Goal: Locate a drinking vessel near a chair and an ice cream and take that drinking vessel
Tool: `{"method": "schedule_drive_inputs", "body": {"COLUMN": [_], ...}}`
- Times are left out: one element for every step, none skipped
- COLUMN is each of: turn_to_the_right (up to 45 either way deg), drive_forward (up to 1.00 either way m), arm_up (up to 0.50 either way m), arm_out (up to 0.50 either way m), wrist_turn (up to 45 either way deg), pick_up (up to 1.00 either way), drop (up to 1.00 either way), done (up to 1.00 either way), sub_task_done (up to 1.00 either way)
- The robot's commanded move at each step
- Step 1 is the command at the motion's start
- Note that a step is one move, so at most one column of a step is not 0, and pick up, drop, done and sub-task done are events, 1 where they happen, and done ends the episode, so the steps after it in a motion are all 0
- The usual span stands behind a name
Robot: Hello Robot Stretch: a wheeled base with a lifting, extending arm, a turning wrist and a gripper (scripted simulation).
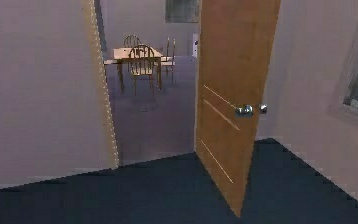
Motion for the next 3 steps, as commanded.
{"method": "schedule_drive_inputs", "body": {"turn_to_the_right": [0.0, 0.0, -30.0], "drive_forward": [1.0, 0.75, 0.0], "arm_up": [0.0, 0.0, 0.0], "arm_out": [0.0, 0.0, 0.0], "wrist_turn": [0.0, 0.0, 0.0], "pick_up": [0.0, 0.0, 0.0], "drop": [0.0, 0.0, 0.0], "done": [0.0, 0.0, 0.0], "sub_task_done": [0.0, 0.0, 0.0]}}
